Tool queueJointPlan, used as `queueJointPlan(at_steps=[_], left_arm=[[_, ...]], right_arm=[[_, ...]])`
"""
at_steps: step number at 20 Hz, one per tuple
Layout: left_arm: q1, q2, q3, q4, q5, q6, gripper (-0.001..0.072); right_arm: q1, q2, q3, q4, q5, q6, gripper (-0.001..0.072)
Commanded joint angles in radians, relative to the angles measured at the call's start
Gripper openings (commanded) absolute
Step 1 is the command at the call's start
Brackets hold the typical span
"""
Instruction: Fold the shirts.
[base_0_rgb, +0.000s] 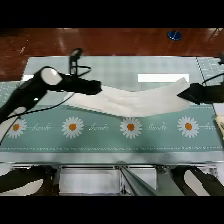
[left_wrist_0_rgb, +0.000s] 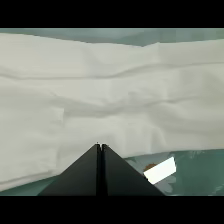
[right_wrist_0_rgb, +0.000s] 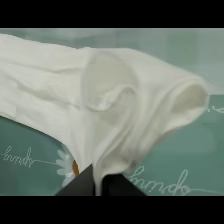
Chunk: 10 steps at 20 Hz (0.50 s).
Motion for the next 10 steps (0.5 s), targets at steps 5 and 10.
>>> queueJointPlan(at_steps=[5, 10], left_arm=[[-0.338, -0.385, 0.292, -0.18, 0.018, -0.021, 0.0023], [-0.504, -0.558, 0.429, -0.286, -0.113, -0.023, 0.0023]], right_arm=[[0.004, 0.397, -0.075, 0.025, 0.111, 0.13, 0.0022], [0.004, 0.399, -0.075, 0.082, 0.103, 0.127, 0.0022]])
